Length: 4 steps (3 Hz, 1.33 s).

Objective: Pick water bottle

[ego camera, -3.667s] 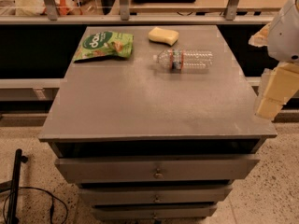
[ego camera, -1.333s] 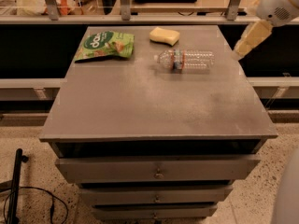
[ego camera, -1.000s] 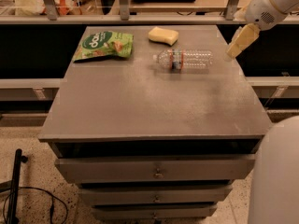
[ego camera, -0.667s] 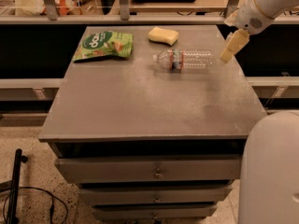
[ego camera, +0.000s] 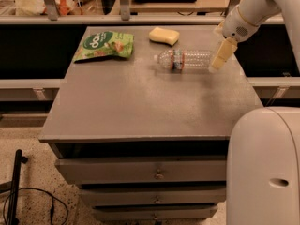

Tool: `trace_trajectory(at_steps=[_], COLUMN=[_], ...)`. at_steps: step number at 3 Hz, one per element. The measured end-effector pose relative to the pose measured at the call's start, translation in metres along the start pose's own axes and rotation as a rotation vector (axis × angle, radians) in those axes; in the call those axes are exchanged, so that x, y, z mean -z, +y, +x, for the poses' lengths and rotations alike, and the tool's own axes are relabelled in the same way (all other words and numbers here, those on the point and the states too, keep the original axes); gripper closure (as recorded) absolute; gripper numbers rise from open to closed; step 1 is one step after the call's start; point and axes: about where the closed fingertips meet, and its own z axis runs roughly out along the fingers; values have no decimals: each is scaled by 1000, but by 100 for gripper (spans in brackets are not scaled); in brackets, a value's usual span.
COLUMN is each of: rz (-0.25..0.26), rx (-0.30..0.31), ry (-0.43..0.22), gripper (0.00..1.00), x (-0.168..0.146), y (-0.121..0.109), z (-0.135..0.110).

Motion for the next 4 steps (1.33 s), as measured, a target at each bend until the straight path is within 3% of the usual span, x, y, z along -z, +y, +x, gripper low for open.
trace_trajectory(at_steps=[1, 3, 4], rz=[-14, 22, 18], rx=[8, -6, 2], ry=[8, 67, 84], gripper=[0, 0, 16], x=[-10, -26, -32], y=[-2, -18, -16], z=[-9, -27, -30])
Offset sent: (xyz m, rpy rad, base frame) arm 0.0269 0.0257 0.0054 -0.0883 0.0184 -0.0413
